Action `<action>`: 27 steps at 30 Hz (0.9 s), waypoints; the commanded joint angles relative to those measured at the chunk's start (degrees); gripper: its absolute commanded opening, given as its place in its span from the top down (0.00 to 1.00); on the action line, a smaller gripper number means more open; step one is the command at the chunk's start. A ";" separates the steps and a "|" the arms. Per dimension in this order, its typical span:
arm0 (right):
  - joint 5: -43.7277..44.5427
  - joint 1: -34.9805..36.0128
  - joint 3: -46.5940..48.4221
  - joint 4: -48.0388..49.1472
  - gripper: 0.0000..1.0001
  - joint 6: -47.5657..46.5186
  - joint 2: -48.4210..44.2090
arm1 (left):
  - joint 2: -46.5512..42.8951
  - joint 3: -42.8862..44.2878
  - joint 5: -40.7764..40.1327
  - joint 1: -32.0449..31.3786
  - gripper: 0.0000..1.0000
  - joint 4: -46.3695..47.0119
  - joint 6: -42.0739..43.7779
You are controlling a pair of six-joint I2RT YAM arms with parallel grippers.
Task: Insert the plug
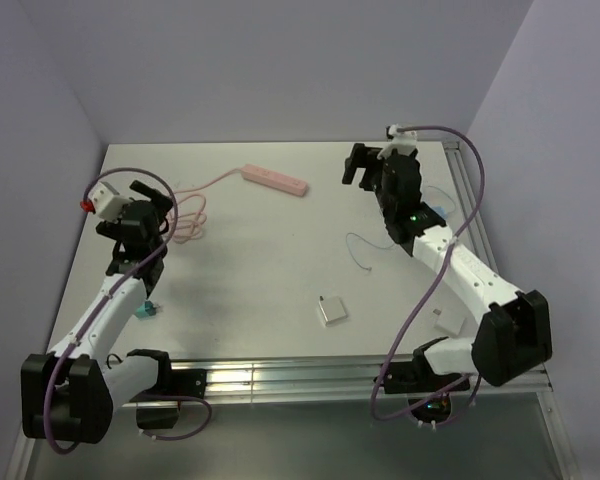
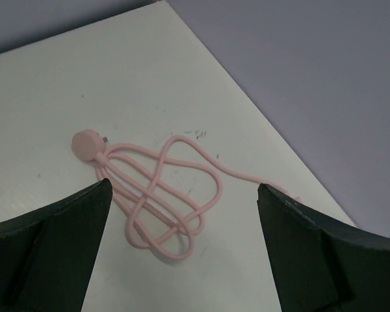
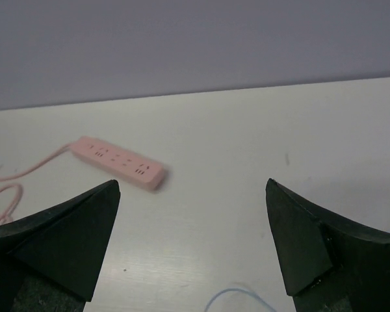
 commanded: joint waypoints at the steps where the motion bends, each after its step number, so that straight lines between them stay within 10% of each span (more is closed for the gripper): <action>1: -10.85 0.04 7.31 -15.71 0.00 5.97 8.53 | 0.39 9.78 -3.11 -0.07 0.01 -29.86 -17.28; 9: -18.75 0.39 33.78 -23.37 0.01 11.60 32.95 | 6.89 20.95 23.16 0.20 0.21 -19.20 -1.10; 17: -22.60 0.13 48.19 -23.91 0.11 17.57 45.72 | 34.04 42.72 44.69 0.11 0.41 -17.25 -1.10; 20: -26.74 -0.14 52.67 -21.01 0.26 20.65 50.82 | 43.71 49.66 51.53 -0.68 0.51 -13.56 -0.66; 24: -32.01 -0.66 56.82 -15.83 0.87 26.79 57.93 | 57.49 59.70 59.02 -1.21 0.82 -10.66 -1.36; 27: -37.02 -1.45 58.75 -8.55 0.97 31.46 61.80 | 64.19 66.12 60.18 -1.74 0.96 -9.60 -1.54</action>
